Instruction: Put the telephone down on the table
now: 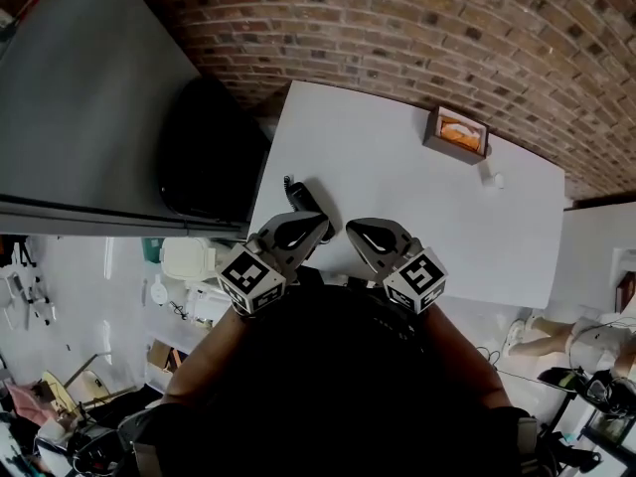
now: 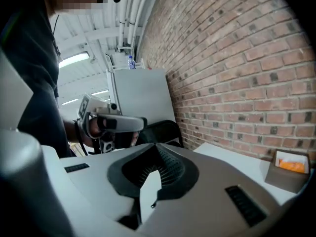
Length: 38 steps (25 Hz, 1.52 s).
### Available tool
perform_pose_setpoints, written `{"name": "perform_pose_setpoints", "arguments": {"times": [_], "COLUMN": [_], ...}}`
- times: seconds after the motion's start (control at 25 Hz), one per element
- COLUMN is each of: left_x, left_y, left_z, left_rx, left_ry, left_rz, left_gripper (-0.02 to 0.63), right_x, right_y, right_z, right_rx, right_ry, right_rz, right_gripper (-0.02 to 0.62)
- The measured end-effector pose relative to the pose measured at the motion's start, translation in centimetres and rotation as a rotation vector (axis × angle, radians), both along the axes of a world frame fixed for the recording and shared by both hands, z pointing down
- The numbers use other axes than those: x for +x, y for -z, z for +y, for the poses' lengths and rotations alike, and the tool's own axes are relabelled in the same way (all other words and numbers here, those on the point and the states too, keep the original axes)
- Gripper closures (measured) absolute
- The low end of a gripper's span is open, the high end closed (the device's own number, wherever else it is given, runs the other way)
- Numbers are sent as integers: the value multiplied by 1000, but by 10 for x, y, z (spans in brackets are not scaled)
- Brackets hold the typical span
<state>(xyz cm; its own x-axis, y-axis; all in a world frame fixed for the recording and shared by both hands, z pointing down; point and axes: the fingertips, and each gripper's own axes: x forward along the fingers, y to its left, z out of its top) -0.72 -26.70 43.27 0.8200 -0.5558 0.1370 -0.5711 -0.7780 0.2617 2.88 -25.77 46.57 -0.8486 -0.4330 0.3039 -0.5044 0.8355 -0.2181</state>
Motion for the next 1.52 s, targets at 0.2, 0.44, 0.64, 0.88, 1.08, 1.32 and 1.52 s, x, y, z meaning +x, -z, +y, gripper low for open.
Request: {"name": "perform_pose_setpoints", "arguments": {"times": [0.2, 0.44, 0.64, 0.88, 1.08, 1.32, 1.52], "left_x": [30, 35, 18, 5, -1, -23, -35], "left_y": [8, 6, 8, 13, 30, 37, 32], "left_z": [19, 56, 81, 117, 158, 223, 282], "left_rx": [24, 26, 28, 53, 90, 99, 68], "left_ry": [46, 134, 205, 209, 183, 162, 146], "left_rz": [2, -20, -43, -56, -37, -32, -20], "left_gripper": [600, 600, 600, 600, 600, 600, 600], "right_x": [29, 40, 41, 33, 23, 0, -8], "right_y": [23, 26, 39, 57, 66, 75, 71], "right_z": [17, 36, 50, 78, 115, 176, 236], "right_rx": [31, 30, 72, 109, 117, 135, 132], "right_ry": [44, 94, 107, 94, 53, 20, -16], "right_rz": [-28, -55, -67, -77, -69, -82, -80], "right_gripper": [578, 578, 580, 580, 580, 580, 580]}}
